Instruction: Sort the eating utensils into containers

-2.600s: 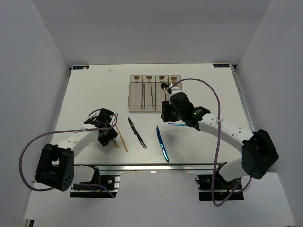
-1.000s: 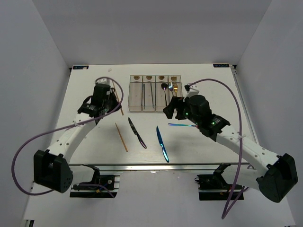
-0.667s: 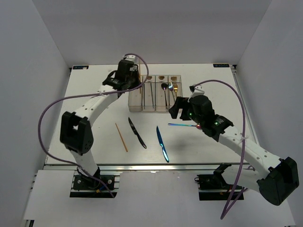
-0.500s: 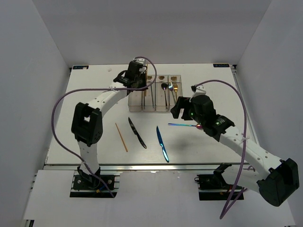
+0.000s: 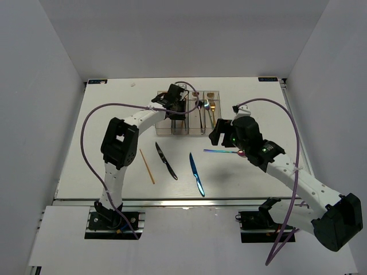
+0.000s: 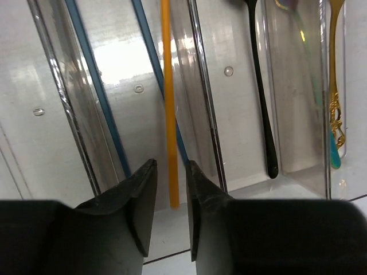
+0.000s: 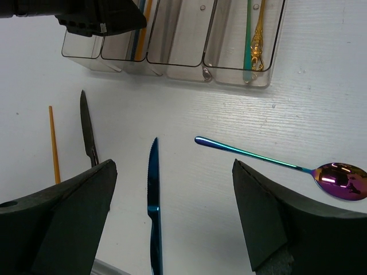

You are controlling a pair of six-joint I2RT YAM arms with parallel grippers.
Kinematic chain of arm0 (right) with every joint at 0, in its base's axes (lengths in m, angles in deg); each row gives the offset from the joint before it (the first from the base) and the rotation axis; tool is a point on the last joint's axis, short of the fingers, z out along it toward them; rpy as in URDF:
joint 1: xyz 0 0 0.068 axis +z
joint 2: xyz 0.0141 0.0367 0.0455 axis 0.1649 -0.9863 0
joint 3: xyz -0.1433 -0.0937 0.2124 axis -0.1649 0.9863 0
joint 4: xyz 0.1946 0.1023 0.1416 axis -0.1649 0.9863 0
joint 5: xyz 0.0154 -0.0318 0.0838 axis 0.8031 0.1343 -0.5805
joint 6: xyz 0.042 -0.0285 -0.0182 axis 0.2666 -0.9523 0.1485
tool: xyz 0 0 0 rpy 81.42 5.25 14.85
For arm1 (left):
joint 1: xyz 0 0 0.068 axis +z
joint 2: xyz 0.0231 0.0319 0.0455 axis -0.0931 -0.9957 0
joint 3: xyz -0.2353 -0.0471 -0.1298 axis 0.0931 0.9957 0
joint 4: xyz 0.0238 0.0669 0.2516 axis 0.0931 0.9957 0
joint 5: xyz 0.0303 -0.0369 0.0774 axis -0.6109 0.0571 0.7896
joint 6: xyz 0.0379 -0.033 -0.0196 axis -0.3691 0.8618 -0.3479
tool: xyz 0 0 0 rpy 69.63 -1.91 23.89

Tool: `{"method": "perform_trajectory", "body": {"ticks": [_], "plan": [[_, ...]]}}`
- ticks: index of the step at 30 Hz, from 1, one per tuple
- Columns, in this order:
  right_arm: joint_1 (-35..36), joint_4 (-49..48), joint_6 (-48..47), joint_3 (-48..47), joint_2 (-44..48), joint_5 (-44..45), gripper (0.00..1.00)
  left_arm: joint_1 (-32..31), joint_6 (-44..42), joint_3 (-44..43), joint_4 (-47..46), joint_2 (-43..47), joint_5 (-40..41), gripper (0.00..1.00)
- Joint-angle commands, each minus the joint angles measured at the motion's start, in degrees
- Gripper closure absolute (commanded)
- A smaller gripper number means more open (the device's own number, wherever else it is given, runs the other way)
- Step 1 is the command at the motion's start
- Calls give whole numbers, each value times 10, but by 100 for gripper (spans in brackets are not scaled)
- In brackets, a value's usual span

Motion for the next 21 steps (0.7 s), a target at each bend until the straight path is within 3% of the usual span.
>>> {"method": "perform_trajectory", "body": {"ticks": [1, 9, 10, 11, 18, 21], "plan": [[-2, -11, -11, 1, 11, 7, 14, -1, 14, -3, -18, 52, 20, 61], [-2, -14, -9, 3, 7, -4, 14, -1, 53, 54, -73, 215, 67, 36], [-2, -15, -9, 4, 8, -4, 14, -1, 60, 73, -73, 234, 77, 29], [-2, -16, -9, 4, 9, -5, 14, -1, 65, 87, -69, 252, 91, 2], [-2, -22, -20, 10, 4, -25, 13, -1, 145, 252, 24, 429, 283, 2], [-2, -26, -20, 15, 5, -23, 13, -1, 186, 317, 75, 482, 298, 2]]}}
